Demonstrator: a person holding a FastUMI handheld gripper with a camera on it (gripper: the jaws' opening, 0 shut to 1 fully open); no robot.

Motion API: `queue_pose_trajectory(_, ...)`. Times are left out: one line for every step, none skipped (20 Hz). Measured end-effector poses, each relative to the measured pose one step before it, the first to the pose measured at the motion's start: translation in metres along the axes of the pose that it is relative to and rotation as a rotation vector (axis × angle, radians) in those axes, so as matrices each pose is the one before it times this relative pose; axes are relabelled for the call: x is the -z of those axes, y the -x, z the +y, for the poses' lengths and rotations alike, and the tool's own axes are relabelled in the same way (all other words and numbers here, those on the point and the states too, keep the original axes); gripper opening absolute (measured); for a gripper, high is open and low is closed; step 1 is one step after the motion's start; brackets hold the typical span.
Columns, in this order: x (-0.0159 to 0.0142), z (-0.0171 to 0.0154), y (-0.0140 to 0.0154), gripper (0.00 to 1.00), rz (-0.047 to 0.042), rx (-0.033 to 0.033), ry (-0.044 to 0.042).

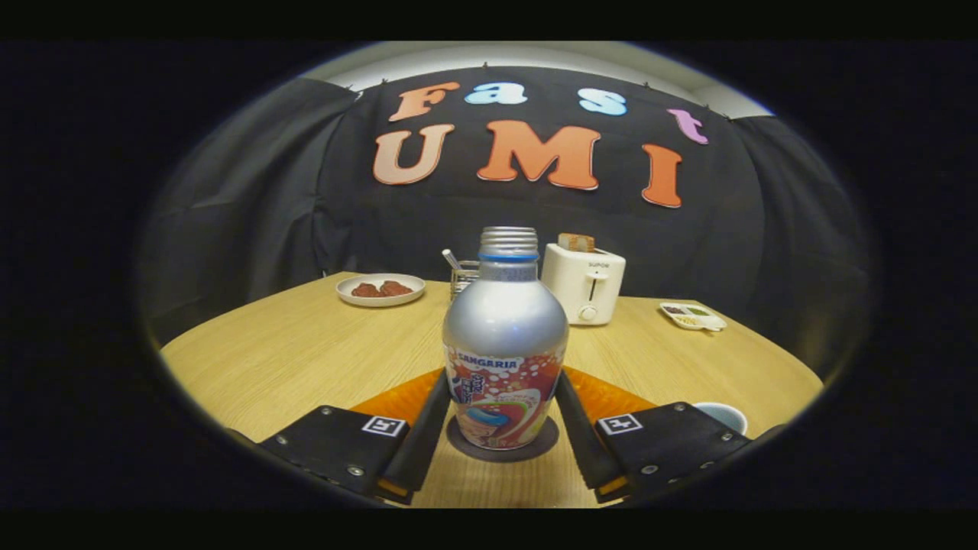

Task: Take the bottle from table, then pour the juice into the cup, finally place the bottle on the coaster

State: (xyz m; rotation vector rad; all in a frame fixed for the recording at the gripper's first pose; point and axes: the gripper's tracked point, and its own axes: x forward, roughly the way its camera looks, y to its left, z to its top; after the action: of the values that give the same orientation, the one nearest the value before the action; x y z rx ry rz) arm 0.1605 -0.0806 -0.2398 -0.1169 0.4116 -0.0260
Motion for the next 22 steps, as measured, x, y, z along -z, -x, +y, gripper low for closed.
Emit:
queue_pose_trajectory(0.00385,0.00012,-0.00005,0.76,0.00744,-0.00443,-0.01744)
queue_pose_trajectory(-0.00117,0.00052,-0.00033,0.76,-0.00999,0.00082,-0.00643)
queue_pose_trajectory(-0.00055,-0.00249,0.00044,0.77,-0.00210,0.00438,-0.01064)
queue_pose_trajectory(0.00236,-0.00306,-0.00072,0.78,0.00685,0.01330,-0.00537)
queue_pose_trajectory(0.00056,-0.00410,0.00081,0.79,0.00461,0.01116,-0.00732)
queue_pose_trajectory(-0.00057,-0.00092,-0.00008,0.81,0.00107,0.00437,-0.01303)
queue_pose_trajectory(-0.00085,0.00049,0.00266,0.82,-0.00164,-0.00637,-0.01996)
queue_pose_trajectory(-0.00156,0.00330,-0.00118,0.87,-0.00708,-0.01047,-0.01884)
queue_pose_trajectory(-0.00220,0.00042,0.00448,0.90,-0.00537,0.00054,-0.01605)
queue_pose_trajectory(-0.00377,-0.00019,0.00440,0.95,-0.00997,0.00426,-0.01494)
queue_pose_trajectory(-0.00324,0.00070,0.00371,0.97,-0.01909,0.00239,-0.01072)
queue_pose_trajectory(-0.00522,-0.00092,0.00519,0.97,-0.01628,0.00687,-0.00967)
queue_pose_trajectory(-0.00460,0.00023,0.00490,0.97,-0.01770,0.00055,-0.01038)
queue_pose_trajectory(-0.00736,-0.00077,0.00658,0.97,-0.02049,0.00520,-0.01047)
queue_pose_trajectory(-0.00627,-0.00198,0.00750,0.97,-0.02082,0.00151,-0.01061)
queue_pose_trajectory(-0.00811,-0.00136,0.00724,0.97,-0.02020,0.01132,-0.00770)
queue_pose_trajectory(-0.00823,-0.00148,0.00816,0.97,-0.01952,0.00449,-0.00822)
queue_pose_trajectory(-0.00745,0.00220,0.00823,0.97,-0.01667,0.00194,0.00167)
queue_pose_trajectory(-0.00818,0.00033,0.00850,0.96,-0.01841,0.00607,0.01072)
queue_pose_trajectory(-0.00819,0.00367,0.00785,0.96,-0.01596,-0.00141,0.02279)
queue_pose_trajectory(-0.00681,-0.00031,0.00755,0.97,-0.01000,0.01220,0.02272)
queue_pose_trajectory(-0.00767,0.00102,0.00793,0.97,-0.00675,0.00674,0.01534)
